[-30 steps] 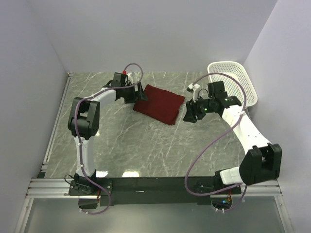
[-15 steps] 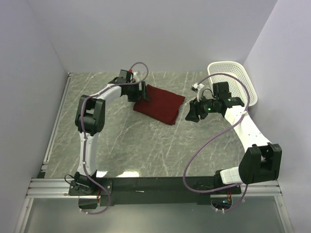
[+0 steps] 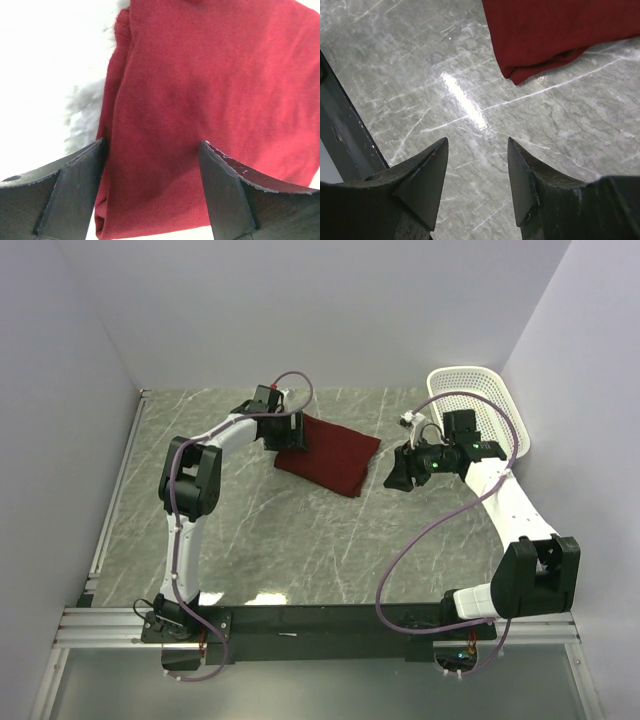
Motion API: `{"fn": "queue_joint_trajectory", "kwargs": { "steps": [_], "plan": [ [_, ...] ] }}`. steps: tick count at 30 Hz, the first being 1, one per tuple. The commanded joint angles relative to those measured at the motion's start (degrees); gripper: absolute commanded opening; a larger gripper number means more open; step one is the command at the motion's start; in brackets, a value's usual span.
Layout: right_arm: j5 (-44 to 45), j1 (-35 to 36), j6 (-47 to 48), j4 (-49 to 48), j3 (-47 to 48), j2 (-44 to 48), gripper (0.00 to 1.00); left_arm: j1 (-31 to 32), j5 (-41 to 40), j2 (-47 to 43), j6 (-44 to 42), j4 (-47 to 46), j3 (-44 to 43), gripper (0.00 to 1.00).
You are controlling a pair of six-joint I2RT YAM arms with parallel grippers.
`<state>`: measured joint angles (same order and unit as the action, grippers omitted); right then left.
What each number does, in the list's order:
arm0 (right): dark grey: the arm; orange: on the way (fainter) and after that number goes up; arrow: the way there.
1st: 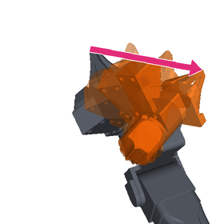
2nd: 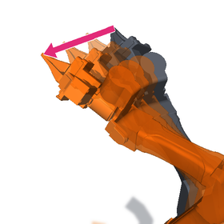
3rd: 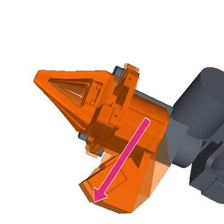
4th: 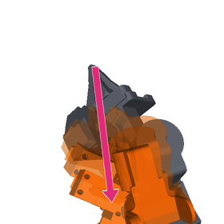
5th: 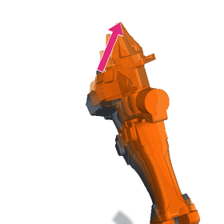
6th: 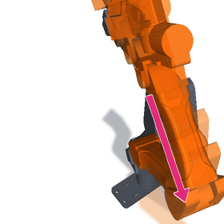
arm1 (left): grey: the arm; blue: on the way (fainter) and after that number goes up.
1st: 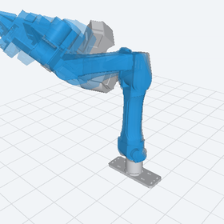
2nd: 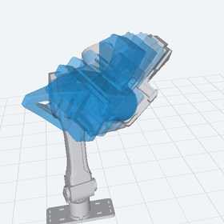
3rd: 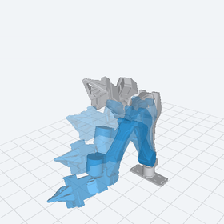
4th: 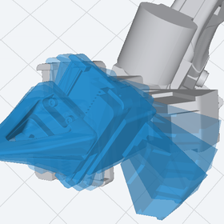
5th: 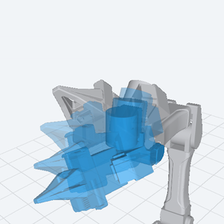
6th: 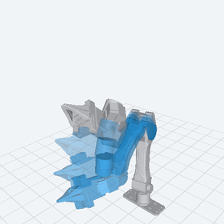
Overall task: Fold and stack the t-shirts
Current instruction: Neatly place the folded tshirt to the corner
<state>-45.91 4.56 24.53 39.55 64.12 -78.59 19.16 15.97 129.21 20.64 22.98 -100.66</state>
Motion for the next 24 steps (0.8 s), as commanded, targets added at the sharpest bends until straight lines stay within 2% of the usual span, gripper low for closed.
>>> {"fn": "queue_joint_trajectory", "kwargs": {
  "steps": [1, 5, 13, 16, 17, 19, 20, 22, 23, 24],
  "plan": [
    [-1.64, -0.86, 0.6, -1.32, -0.48, 1.68, 0.58, 0.18, -8.4, -4.13, -1.31, 0.75, 3.44, 0.81],
    [-1.9, -1.04, 0.95, -0.79, -0.22, 1.25, 0.58, 1.41, -11.31, -5.02, -2.8, 1.19, 2.58, 0.8],
    [-2.34, -1.57, 1.13, -0.61, -0.31, 1.42, 0.58, 3.07, -2.7, 0.25, -3.5, 5.49, -0.15, 0.72],
    [-2.52, -1.66, 1.3, -0.27, -0.13, 1.16, 0.58, 3.43, 0.02, 0.7, -3.68, 4.88, 0.81, 0.61],
    [-2.52, -1.74, 1.48, -0.09, -0.05, 0.89, 0.58, 3.43, 0.55, 0.61, -3.51, 4.62, 1.25, 0.54],
    [-2.69, -1.74, 1.48, 0.17, 0.04, 0.72, 0.58, 3.34, 0.73, 0.26, -3.24, 4.27, 1.87, 0.46],
    [-2.69, -1.66, 1.57, 0.18, 0.04, 0.8, 0.58, 3.17, 0.56, -0.09, -3.15, 4.09, 1.87, 0.38],
    [-2.69, -1.83, 1.48, 0.09, -0.04, 0.8, 0.58, 1.77, 0.73, -1.23, -2.28, 3.56, 2.57, 0.31],
    [-2.69, -1.92, 1.48, 0.0, -0.05, 0.89, 0.58, 0.89, 1.08, -1.76, -1.84, 2.43, 3.1, 0.2],
    [-2.78, -2.01, 1.48, -0.09, -0.13, 0.98, 0.58, -0.08, 1.69, -2.46, -1.4, 1.72, 4.32, 0.16]
  ]
}}
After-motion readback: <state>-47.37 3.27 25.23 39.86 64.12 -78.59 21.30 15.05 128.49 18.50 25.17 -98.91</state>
